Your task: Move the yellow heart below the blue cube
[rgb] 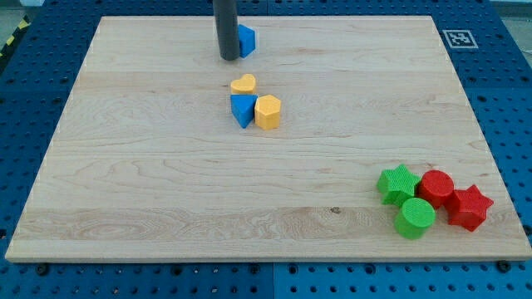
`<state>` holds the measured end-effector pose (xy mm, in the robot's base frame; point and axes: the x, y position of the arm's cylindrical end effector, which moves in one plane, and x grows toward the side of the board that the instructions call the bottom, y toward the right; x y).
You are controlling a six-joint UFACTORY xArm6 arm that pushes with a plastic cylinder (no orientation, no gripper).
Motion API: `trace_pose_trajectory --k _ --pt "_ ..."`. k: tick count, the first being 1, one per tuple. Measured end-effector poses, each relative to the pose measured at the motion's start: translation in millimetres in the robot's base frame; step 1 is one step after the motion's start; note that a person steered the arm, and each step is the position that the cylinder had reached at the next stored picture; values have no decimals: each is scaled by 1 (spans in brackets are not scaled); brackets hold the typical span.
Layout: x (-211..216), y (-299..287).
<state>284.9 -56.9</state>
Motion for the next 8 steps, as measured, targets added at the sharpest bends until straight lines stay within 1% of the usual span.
trace_pose_trajectory --k 1,2,3,4,5,6,7,8 --pt "-24 24" --pt "-40 34" --pt "-25 14" --pt "17 -49" --pt "72 -77" --pt "114 -45" --pt "117 8" --pt "117 41"
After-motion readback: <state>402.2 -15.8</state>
